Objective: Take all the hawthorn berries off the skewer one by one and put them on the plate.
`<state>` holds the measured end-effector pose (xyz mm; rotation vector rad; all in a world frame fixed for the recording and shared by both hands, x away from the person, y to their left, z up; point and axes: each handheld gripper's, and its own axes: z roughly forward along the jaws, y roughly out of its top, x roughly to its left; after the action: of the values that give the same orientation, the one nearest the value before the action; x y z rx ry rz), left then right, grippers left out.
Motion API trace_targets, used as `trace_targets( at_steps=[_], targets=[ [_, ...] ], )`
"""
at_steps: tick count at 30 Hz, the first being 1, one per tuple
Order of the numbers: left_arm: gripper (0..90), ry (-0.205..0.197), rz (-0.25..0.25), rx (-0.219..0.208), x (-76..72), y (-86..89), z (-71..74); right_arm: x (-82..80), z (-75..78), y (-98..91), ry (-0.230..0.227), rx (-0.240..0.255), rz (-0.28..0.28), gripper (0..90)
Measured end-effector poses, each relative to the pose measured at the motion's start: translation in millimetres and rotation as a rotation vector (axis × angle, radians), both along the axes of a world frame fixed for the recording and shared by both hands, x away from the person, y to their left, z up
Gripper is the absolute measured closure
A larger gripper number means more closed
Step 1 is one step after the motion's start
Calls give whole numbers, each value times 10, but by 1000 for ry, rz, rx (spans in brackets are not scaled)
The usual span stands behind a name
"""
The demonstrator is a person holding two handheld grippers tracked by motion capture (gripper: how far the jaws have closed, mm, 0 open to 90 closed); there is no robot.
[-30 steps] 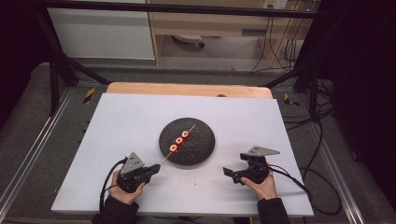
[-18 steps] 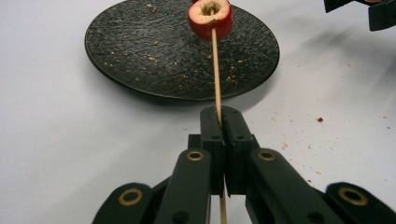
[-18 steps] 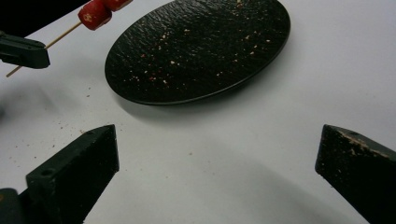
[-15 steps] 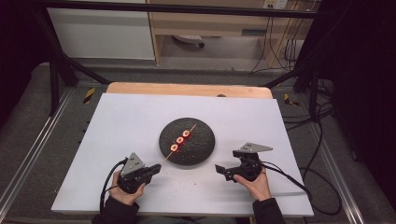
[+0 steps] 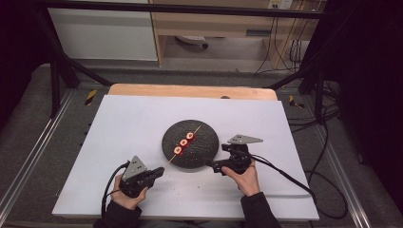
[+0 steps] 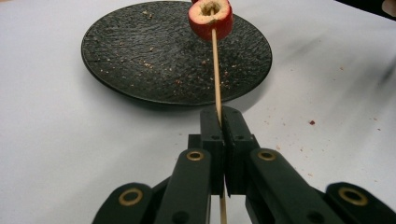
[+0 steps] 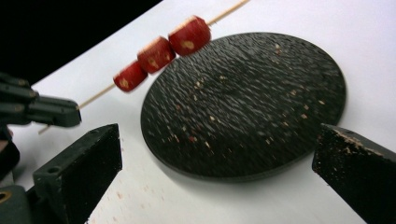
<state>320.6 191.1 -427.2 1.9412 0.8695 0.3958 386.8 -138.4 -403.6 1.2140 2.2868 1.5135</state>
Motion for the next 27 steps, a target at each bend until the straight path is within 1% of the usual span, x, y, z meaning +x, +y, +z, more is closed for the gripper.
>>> trace_targets(
  at_steps=[4, 5, 8, 10, 14, 15, 20, 21, 23, 24, 27],
  targets=[
    [881, 0, -3, 1, -3, -7, -1, 45, 25, 86, 5, 17, 1, 37],
    [881, 1, -3, 2, -2, -8, -1, 78, 41, 136, 11, 30, 0, 45],
    [881, -1, -3, 0, -4, -10, 0, 112, 51, 171, 14, 39, -4, 56],
    [881, 0, -3, 0, -5, -10, 2, 164, 65, 218, 19, 51, -5, 72],
    [881, 0, -4, 1, -5, -14, 1, 217, 76, 255, 23, 72, -7, 99],
    [881, -2, -5, 2, -6, -16, 0, 250, 82, 281, 28, 84, -12, 123],
    [881, -2, -10, 3, -11, -26, 3, 322, 89, 335, 29, 102, -18, 166],
    [881, -4, -9, 2, -13, -26, 4, 352, 89, 350, 29, 120, -25, 198],
    [881, -2, -11, 2, -12, -26, 5, 375, 90, 356, 36, 132, -36, 225],
    [881, -3, -10, 1, -13, -27, 4, 375, 90, 356, 36, 132, -36, 225],
    [881, -3, -11, 1, -14, -30, 4, 433, 83, 351, 41, 153, -58, 278]
  ],
)
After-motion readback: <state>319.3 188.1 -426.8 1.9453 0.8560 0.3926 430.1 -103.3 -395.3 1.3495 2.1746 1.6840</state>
